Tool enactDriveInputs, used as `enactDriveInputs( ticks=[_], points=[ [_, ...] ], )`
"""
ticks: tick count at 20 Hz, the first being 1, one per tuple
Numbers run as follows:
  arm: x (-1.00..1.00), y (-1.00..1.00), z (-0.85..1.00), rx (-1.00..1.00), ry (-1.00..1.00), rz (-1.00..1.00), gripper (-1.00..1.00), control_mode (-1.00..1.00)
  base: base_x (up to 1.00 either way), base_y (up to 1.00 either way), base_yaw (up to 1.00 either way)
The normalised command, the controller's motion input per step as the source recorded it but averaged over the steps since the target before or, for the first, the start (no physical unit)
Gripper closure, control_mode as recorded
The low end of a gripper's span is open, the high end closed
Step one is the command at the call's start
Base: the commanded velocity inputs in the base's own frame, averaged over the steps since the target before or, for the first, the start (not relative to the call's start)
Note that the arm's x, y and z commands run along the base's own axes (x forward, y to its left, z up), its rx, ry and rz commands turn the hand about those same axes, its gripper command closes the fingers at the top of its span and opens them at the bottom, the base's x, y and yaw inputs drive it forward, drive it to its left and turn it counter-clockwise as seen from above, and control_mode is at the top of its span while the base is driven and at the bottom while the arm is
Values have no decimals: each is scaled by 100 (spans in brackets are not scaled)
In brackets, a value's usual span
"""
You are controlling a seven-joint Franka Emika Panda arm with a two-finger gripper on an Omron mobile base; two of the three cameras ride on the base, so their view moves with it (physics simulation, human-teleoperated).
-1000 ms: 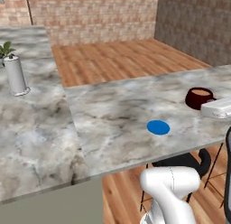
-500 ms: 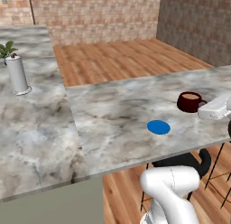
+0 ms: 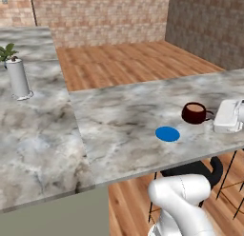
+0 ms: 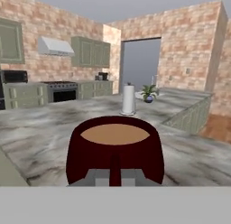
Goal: Pick the cup of tea, navigate to the dining table, and place it on the saucer.
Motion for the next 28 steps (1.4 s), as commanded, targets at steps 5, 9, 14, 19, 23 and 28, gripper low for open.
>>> enactDriveInputs(
  ticks=[5,9,14,19,23,28],
  points=[
    [31,-6,-32,0,-3,22,100,-100,0,0,0],
    [38,-9,-34,0,-2,24,100,-100,0,0,0],
    [37,-15,-34,0,0,23,100,-100,0,0,0],
    [30,-17,-29,0,0,16,100,-100,0,0,0],
    [32,-23,-30,0,0,10,100,-100,0,0,0],
    [34,-8,-32,-1,0,1,100,-100,0,0,0]
  ],
)
